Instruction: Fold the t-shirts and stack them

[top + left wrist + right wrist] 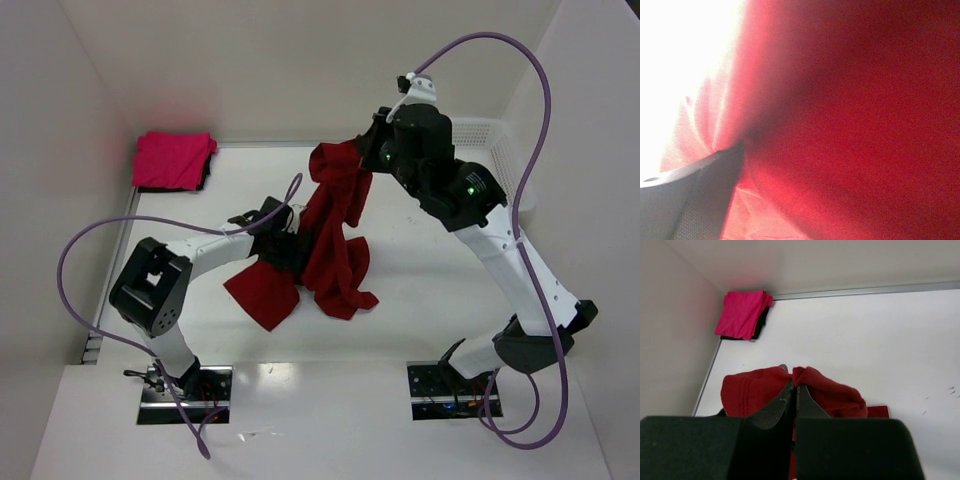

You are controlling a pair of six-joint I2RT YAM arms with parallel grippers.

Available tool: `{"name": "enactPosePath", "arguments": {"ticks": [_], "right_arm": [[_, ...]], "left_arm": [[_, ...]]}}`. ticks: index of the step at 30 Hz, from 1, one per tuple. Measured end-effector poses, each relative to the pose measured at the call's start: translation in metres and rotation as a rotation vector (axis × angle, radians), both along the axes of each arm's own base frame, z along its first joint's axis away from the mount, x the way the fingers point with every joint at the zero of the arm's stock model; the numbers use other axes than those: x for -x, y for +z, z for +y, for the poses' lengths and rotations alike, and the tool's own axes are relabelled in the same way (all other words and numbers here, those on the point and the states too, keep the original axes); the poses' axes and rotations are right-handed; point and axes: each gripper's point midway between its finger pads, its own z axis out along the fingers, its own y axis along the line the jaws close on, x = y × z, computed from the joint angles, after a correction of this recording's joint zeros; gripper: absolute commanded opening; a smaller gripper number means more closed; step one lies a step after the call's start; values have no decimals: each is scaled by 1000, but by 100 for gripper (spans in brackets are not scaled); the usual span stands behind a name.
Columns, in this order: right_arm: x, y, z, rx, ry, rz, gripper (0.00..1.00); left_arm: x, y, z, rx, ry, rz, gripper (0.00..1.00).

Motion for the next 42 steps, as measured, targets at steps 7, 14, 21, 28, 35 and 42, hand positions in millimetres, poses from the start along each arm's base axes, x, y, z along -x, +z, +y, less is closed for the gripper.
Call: {"name": "enactPosePath", "arguments": {"ticks": [7,14,21,28,35,42], "right_arm": [[2,-3,-7,17,-18,9,1],[-1,-2,-21,21,-59,2,2],[-5,14,-37,29,-116,-57,2],[-11,52,-57,10,-220,-188,1],[-3,88,-91,4,-344,-292,1],[13,102,-107,-20,-365,-322,1]], "left_arm": [[-8,-2,6,-30,62,-23,0],[-23,69,23,-35,135,-204,0],[-51,275,50,122,235,-642,0],[-6,381,91,165,254,-925,7],[-5,333,104,43,274,-833,17],[3,297,102,19,248,-732,32]]}}
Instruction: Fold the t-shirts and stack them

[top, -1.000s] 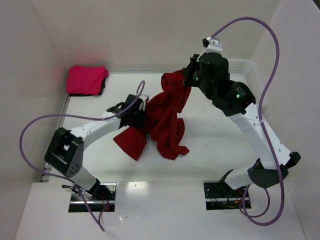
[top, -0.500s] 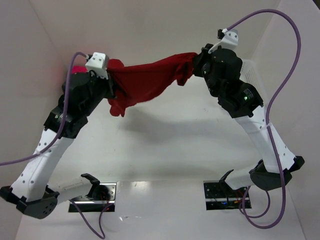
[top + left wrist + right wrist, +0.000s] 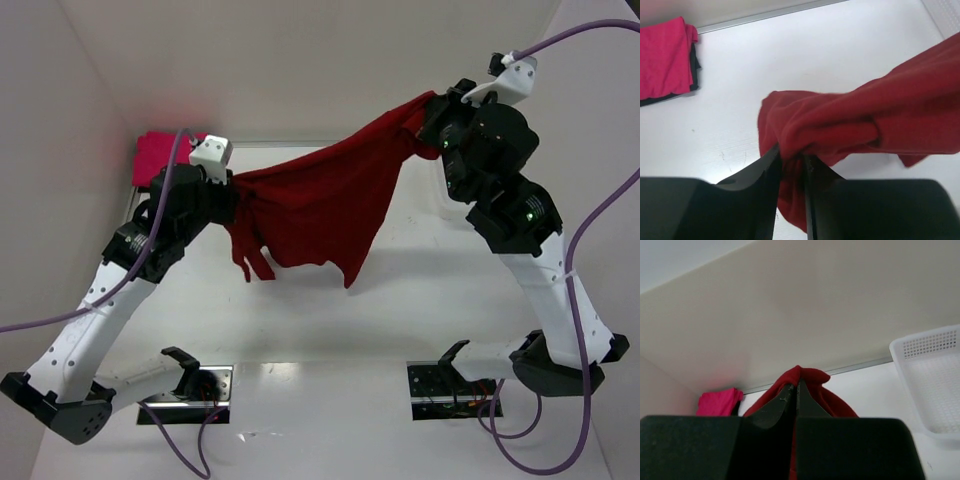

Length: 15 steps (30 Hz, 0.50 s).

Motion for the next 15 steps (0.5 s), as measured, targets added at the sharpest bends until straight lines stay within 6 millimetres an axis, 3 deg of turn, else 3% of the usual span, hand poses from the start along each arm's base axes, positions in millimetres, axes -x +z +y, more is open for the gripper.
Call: {"name": "enactPosePath", "arguments": {"ticks": [2,4,5,6,7,8,11,13,14,15], "right_arm": [[4,3,-3,-9,0,-7,1],[7,3,-5,-11,1,-9,1],[8,2,-6,-12,1,-6,1],[8,-1,-6,-9,1,2,1],[8,-5,-6,-4,1,10,1],[8,-7,-6,0,1,18,1],[7,-14,-6,13,-4,36,1],[7,-15,-7,15,-8,39,1],[7,-15,-7,15,-7,39,1],[7,-15,-7,15,-7,39,1]], "left_arm": [[3,-1,-1,11,-9,3,16],[4,-6,-1,20,-4,10,16],[4,-9,-1,22,-1,18,29],[4,-14,0,15,7,30,31],[4,-17,1,15,14,39,26],[4,-20,2,4,16,45,4],[2,-22,6,-13,40,47,1],[1,-21,10,-15,56,45,28],[1,-22,8,-13,45,49,59],[1,-24,7,-19,31,53,74]]}}
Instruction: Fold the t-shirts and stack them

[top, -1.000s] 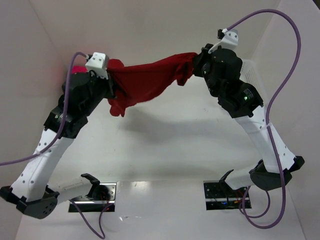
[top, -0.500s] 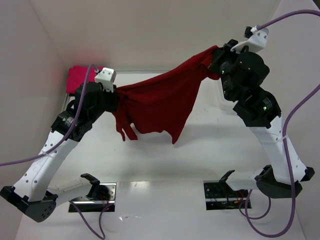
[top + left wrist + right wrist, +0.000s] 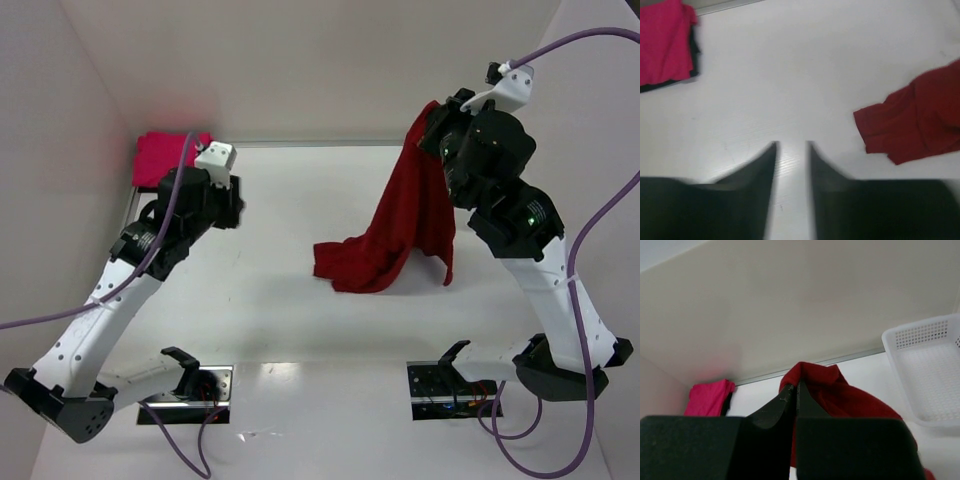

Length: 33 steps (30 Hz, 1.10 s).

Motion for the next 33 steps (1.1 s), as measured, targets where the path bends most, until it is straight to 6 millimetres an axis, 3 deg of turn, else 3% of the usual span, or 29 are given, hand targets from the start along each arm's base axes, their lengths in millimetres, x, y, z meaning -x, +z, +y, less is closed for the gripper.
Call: {"name": "enactPosePath", "arguments": {"ticks": [1,2,3,4,8,11,15,21,26,33], "right_arm": [[0,-1,0,-1,0,2,1],[0,-2,0,0,0,4,1],[-1,-4,1,2,1,8,1],[0,-12,1,7,2,21,1],[-3,-33,4,26,4,65,1],[-7,-52,8,48,6,104,1],[-9,-62,10,55,8,127,1],[-9,-62,9,49,-1,126,1],[-11,-70,10,58,-5,142,1],[-11,-72,10,56,-6,144,1]], "left_arm": [[0,-7,-13,16,-69,22,86],[0,-9,-15,18,-81,26,86],[0,-17,-23,24,-117,48,94],[0,-36,-35,35,-171,99,96],[2,-92,-68,58,-309,282,97],[6,-155,-108,110,-438,489,97],[21,-196,-143,161,-542,622,97],[41,-218,-174,187,-667,675,95],[53,-248,-197,156,-711,730,92],[41,-271,-220,102,-656,712,82]]}}
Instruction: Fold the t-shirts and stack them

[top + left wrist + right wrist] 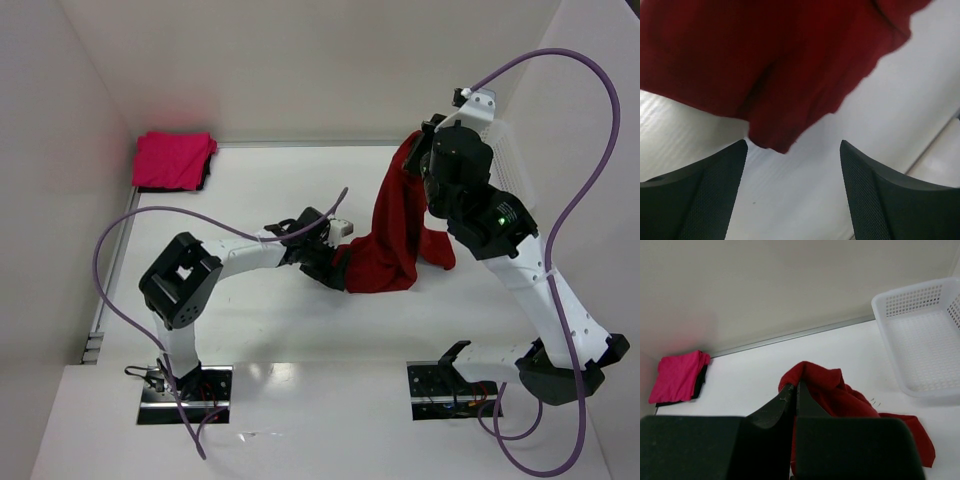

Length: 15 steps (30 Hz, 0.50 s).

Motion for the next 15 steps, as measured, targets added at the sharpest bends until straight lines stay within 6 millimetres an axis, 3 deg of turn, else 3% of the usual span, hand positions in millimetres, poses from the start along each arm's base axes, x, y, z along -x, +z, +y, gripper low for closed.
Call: {"name": "enactPosePath", "arguments": {"ticks": [7,13,15], "right_arm": [[0,0,1,-6,4,1,1],[-1,-1,4,-11,14,3,1],[-1,-2,5,-10,18,5,1]], "left_arm": [[-28,-4,5,-35,122,-74,81],[-36,-14,1,-33,152,-78,61],[-35,-15,0,-30,153,-73,48]]}}
